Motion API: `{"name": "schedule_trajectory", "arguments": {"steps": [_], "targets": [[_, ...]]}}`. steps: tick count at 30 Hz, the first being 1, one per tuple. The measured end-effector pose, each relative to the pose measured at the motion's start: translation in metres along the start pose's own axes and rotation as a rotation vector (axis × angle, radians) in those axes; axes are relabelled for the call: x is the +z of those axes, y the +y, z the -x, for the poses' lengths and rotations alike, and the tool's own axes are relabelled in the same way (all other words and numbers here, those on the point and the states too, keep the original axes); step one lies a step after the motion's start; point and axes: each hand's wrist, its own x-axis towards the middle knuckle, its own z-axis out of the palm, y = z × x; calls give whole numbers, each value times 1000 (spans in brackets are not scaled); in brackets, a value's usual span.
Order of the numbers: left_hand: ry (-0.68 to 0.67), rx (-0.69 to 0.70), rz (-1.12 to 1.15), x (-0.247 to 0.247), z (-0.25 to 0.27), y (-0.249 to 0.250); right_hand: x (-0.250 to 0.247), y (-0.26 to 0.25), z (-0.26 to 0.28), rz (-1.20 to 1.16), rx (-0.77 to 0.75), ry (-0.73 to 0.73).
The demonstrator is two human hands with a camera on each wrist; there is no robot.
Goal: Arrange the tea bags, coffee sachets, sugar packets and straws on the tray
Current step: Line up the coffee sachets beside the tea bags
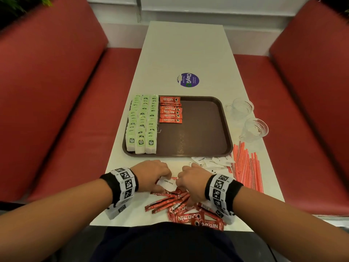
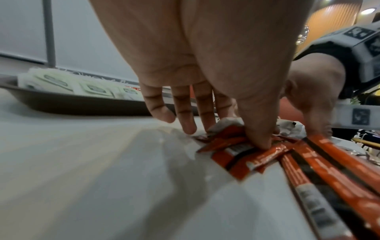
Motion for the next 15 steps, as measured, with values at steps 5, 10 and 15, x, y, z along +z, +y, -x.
{"name": "schedule_trajectory", "arguments": {"steps": [5, 10, 15], "targets": [[47, -70, 40, -14, 4, -8, -6, 1, -11, 2, 35, -5], [173, -178, 13, -26, -1, -20, -8, 5, -20, -54, 24, 48], [164, -291, -14, -28, -12, -22, -12, 7, -20, -73, 20, 62]]}}
